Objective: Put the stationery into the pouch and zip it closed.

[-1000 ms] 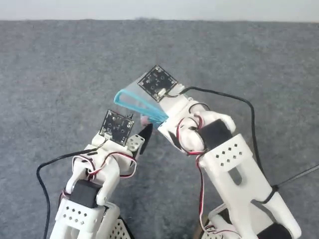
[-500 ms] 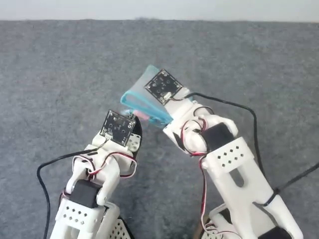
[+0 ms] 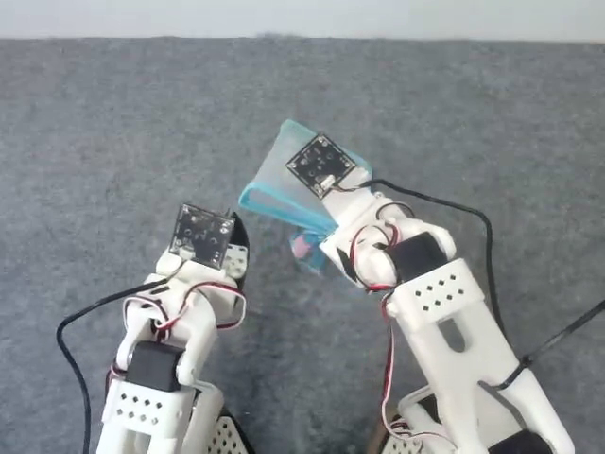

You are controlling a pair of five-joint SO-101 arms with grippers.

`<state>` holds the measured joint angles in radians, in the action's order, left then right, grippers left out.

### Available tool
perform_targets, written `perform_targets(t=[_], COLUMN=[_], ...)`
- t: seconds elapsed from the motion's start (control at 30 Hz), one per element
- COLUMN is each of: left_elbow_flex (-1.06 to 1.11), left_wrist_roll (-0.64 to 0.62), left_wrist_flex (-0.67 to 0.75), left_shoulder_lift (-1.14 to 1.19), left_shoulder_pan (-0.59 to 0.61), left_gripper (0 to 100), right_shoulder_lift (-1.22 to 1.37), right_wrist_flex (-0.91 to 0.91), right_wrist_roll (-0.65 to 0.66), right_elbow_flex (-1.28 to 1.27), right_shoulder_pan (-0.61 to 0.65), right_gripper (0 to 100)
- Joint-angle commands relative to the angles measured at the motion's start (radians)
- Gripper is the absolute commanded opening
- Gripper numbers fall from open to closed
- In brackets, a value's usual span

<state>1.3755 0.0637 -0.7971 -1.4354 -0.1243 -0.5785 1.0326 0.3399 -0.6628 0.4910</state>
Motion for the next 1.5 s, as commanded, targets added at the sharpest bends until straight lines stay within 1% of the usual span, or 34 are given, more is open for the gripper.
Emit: perform_targets(t=[0.0,0.1,0.2,0.33,0.47,0.57,0.87,1.07,1.17,1.27,1.33,1.47], left_elbow_flex=[-0.068,-0.119,-0.127,-0.128,-0.124,-0.114,0.007,0.076,0.082,0.082,0.082,0.079], left_wrist_roll=[0.008,0.008,0.008,0.008,0.005,0.002,0.002,0.006,0.008,0.023,0.051,0.057], left_wrist_flex=[-0.114,-0.209,-0.232,-0.229,-0.201,-0.187,-0.002,0.124,0.133,0.132,0.130,0.130], left_shoulder_lift=[0.002,0.002,0.002,0.002,0.006,0.008,0.009,0.009,0.009,0.008,0.006,0.003], left_shoulder_pan=[-0.097,-0.164,-0.218,-0.256,-0.261,-0.259,-0.247,-0.249,-0.247,-0.244,-0.215,-0.135], left_gripper=[11,20,20,21,21,21,20,13,9,4,1,1], right_shoulder_lift=[-0.016,-0.016,-0.016,-0.016,-0.027,-0.028,-0.030,-0.030,-0.028,-0.028,-0.027,-0.024], right_wrist_flex=[-0.033,-0.027,0.015,0.071,0.107,0.124,0.156,0.157,0.157,0.162,0.160,0.110], right_wrist_roll=[0.006,-0.021,-0.043,-0.051,-0.051,-0.051,-0.048,-0.044,-0.043,-0.041,-0.021,0.000], right_elbow_flex=[0.009,0.048,0.115,0.155,0.153,0.153,0.161,0.146,0.143,0.124,0.106,0.060], right_shoulder_pan=[-0.033,-0.031,-0.028,0.028,0.090,0.102,0.107,0.173,0.173,0.140,0.107,0.041], right_gripper=[0.6,0.6,0.6,0.6,0.6,0.6,0.6,0.6,0.6,0.6,0.6,0.6])
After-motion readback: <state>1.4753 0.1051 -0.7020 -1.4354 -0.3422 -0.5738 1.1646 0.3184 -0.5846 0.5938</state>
